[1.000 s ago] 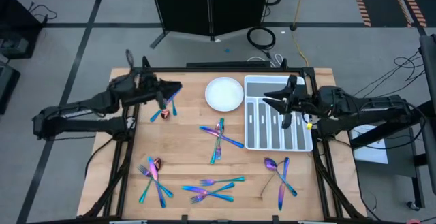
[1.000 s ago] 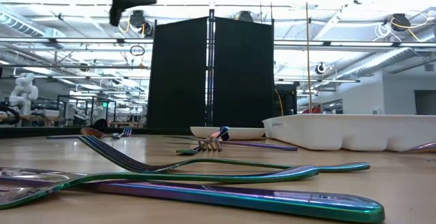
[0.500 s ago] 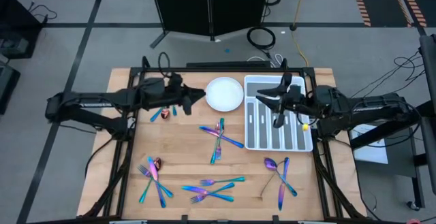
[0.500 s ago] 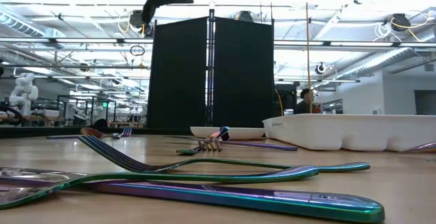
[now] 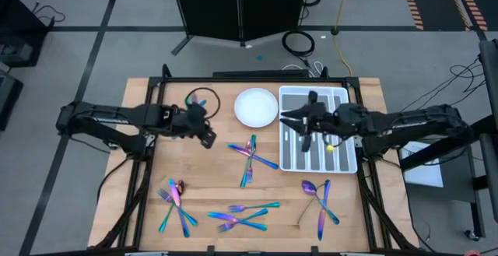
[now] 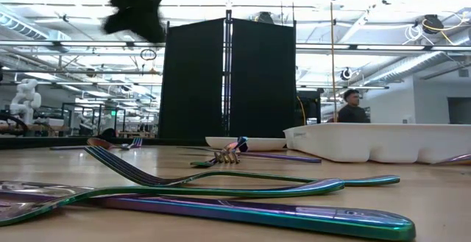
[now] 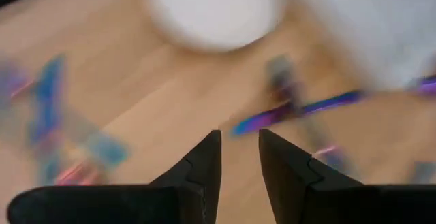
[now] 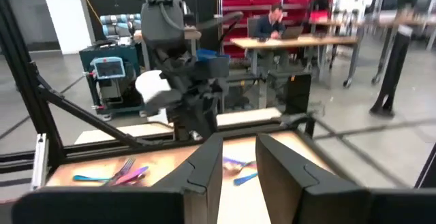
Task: Sort silverware
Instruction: Put the purple spoon into the white silverware tray
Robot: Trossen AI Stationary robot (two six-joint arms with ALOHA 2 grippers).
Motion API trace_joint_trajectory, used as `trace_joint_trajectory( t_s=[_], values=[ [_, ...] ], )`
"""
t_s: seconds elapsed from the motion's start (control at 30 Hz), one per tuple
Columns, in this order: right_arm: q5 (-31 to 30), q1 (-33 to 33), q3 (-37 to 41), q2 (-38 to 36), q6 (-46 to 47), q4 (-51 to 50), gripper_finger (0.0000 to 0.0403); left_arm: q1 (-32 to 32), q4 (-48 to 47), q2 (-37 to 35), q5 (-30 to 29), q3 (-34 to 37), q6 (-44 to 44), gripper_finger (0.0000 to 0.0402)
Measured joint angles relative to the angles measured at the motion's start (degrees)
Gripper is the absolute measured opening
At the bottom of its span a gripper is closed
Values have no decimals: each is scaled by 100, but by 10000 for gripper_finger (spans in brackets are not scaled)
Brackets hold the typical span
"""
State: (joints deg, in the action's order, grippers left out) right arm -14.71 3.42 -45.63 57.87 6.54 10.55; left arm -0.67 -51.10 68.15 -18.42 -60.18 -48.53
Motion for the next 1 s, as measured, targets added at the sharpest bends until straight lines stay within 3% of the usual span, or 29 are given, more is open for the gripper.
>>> trace_joint_trajectory(
  t_s=[0.1,0.17,0.4,0.53,0.77,1.0],
  values=[
    [-9,-6,-97,277,354,78,82,472,-1057,19,78,123,-771,99],
    [-14,-14,-273,462,516,1,82,1008,-1341,17,473,310,-916,99],
    [-18,-119,-1273,1037,774,-1009,82,2640,-494,89,1141,1109,-36,99],
    [-18,-137,-1814,1285,756,-1801,82,3363,-144,294,1177,1287,262,99],
    [-9,-135,-1989,1434,803,-2094,82,3909,341,1007,1007,1307,821,99],
    [3,-135,-1989,1427,1082,-2250,82,4238,525,1877,972,1307,841,99]
  ],
)
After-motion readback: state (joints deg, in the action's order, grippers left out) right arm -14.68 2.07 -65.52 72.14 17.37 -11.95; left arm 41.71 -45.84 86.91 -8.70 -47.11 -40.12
